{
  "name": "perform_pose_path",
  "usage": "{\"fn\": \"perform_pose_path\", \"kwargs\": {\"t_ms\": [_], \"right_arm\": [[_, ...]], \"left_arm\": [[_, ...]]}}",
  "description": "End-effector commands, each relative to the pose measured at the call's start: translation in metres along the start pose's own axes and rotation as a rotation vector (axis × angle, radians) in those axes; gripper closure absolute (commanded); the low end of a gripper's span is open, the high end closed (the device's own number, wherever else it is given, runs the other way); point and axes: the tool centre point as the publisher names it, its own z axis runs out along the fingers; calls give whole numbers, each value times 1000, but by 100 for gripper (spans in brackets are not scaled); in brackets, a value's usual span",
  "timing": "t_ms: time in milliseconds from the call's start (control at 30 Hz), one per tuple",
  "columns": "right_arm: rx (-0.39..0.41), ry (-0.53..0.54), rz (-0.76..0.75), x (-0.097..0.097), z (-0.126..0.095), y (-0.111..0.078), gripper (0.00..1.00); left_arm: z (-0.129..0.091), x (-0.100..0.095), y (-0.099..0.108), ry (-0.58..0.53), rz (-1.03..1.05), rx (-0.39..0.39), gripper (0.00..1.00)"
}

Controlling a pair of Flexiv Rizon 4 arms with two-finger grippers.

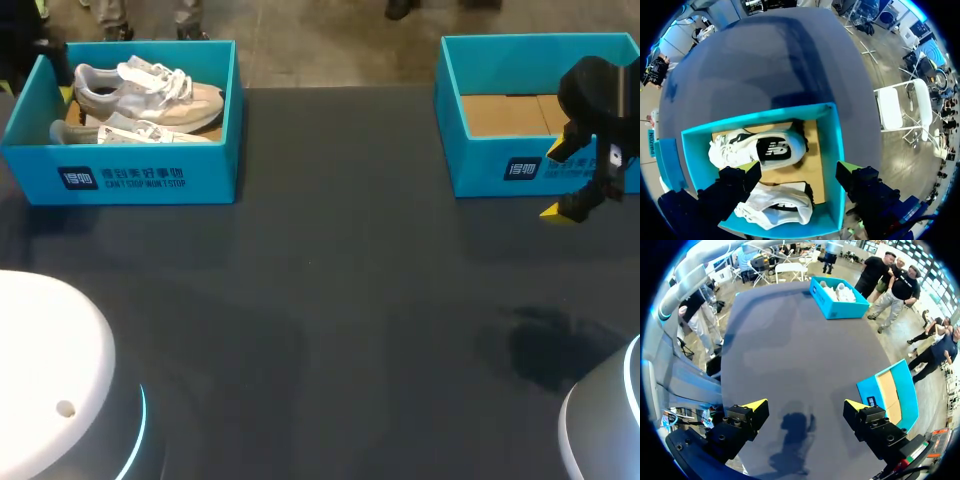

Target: Take the shoe out of the shoebox, open the shoe tongue, remove and reinsert the insole, then place the shoe into the shoebox

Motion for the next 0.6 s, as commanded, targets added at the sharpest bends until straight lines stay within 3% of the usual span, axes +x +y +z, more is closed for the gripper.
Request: {"fn": "perform_pose_path", "kwargs": {"t_ms": [33, 167, 300, 333, 533, 567, 600], "right_arm": [[4, 4, 0, -2, 1, 2, 0], [4, 4, 0, -2, 1, 2, 0], [4, 4, 0, -2, 1, 2, 0], [4, 4, 0, -2, 1, 2, 0], [4, 4, 0, -2, 1, 2, 0], [4, 4, 0, -2, 1, 2, 0], [4, 4, 0, -2, 1, 2, 0]], "left_arm": [[7, -3, -7, 0, 9, -4, 0], [13, -3, -11, -9, 13, 6, 15], [21, -2, -13, -14, 18, 24, 23], [24, -1, -12, -21, 18, 29, 35], [36, -1, -13, -22, 33, 41, 38], [38, -1, -13, -22, 33, 41, 49], [40, -1, -13, -24, 33, 39, 52]]}}
